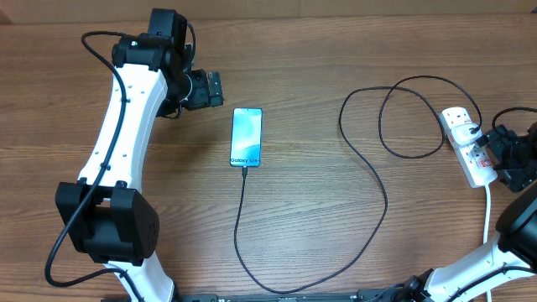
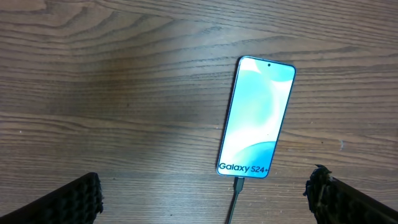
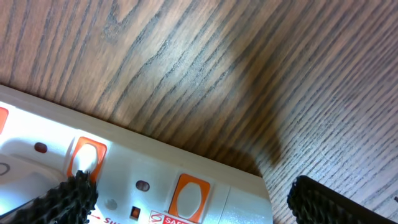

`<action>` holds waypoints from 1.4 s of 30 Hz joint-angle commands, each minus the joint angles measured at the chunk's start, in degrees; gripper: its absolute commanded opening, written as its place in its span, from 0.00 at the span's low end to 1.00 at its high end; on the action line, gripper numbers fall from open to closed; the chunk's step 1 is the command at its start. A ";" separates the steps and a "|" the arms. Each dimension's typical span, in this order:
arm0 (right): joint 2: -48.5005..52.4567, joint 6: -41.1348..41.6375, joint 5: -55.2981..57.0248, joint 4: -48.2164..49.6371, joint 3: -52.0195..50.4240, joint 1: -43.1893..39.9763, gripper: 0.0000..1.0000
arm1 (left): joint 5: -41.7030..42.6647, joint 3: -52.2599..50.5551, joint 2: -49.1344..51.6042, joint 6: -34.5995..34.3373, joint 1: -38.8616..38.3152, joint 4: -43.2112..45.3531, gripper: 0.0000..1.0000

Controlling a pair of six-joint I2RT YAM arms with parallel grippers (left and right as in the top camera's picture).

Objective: Plug charger to phone and switch on socket

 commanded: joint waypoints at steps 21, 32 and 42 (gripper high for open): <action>-1.62 -1.57 -2.03 1.16 3.04 -0.76 1.00 | -0.57 0.39 -0.90 -0.02 0.24 -0.13 1.00; -1.31 -1.62 -3.32 3.93 -1.20 -0.72 1.00 | -0.57 0.39 -0.90 -0.02 0.24 -0.13 1.00; -1.31 -3.10 -3.50 3.74 -1.20 -0.72 1.00 | -0.57 0.39 -0.90 -0.02 0.24 -0.13 1.00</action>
